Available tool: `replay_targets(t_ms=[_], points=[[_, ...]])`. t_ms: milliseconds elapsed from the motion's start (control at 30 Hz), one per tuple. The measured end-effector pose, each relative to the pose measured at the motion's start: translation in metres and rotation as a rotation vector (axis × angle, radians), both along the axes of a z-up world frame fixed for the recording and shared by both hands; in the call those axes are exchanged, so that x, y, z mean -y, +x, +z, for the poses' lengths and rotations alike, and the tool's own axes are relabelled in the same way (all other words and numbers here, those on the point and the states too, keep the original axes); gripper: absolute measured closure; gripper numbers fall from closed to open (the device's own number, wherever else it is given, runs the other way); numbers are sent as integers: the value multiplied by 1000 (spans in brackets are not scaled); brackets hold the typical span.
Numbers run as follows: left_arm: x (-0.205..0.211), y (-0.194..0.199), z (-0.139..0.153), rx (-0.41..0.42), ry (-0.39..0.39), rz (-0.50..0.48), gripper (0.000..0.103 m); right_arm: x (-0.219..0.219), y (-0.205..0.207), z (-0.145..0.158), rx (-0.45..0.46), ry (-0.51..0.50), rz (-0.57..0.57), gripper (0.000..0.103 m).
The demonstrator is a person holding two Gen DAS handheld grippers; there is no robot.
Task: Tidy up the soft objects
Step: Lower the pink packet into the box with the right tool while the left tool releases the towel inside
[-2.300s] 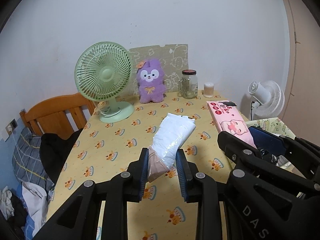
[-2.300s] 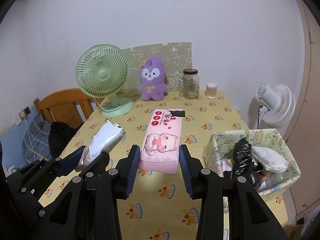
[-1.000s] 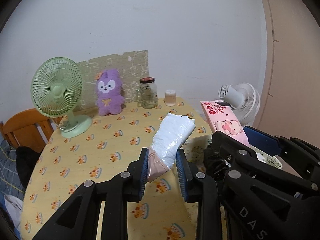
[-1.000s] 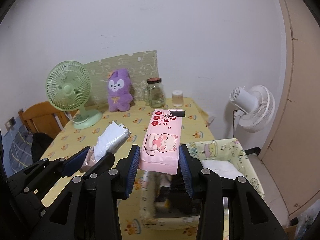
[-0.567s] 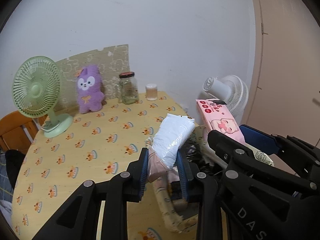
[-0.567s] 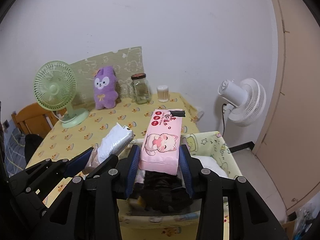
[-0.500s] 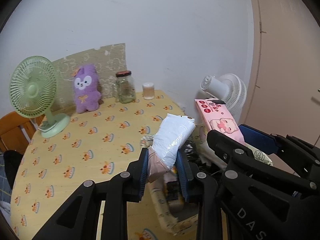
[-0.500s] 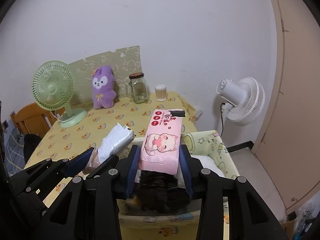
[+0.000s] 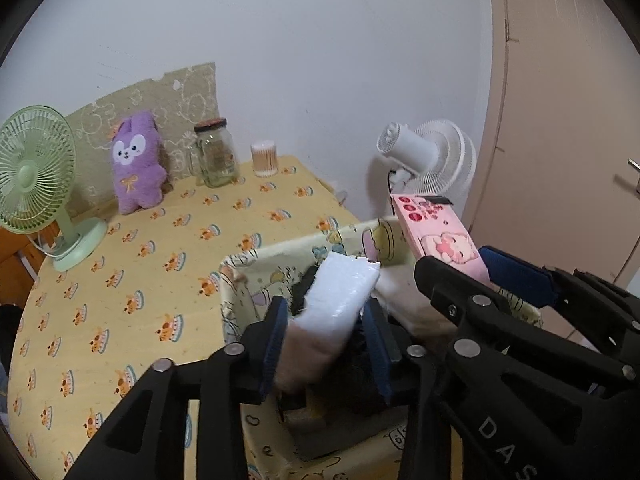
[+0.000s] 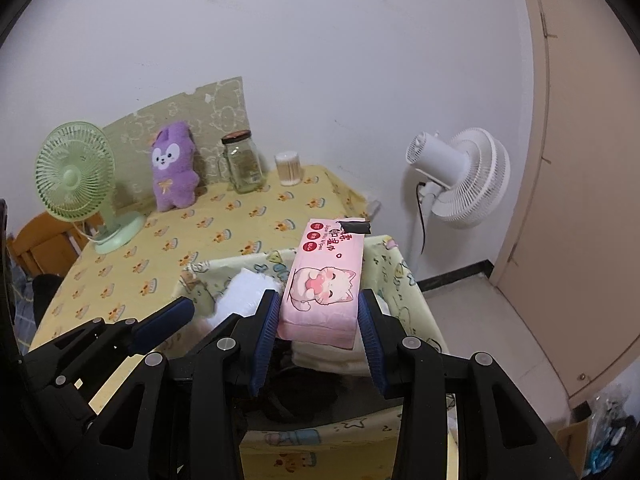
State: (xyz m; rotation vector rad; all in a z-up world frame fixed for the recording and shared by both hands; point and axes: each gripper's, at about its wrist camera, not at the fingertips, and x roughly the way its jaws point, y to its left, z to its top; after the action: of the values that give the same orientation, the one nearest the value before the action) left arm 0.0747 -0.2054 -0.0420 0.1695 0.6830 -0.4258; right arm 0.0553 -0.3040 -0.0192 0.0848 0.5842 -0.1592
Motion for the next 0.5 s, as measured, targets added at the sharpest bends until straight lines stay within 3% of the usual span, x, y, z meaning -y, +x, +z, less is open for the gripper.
replay_targets(t_ms=[67,267,500], points=[[1,0,-3,-26,24,-7,32,0,1,-3,-9,-4,3,60],[-5,-4,-3,-5,71,7,22,-4,6,-9,-25,33,49,60],[-10,-4,-7,-24,105,14,19,-11,10,-16,-73,36,91,59]])
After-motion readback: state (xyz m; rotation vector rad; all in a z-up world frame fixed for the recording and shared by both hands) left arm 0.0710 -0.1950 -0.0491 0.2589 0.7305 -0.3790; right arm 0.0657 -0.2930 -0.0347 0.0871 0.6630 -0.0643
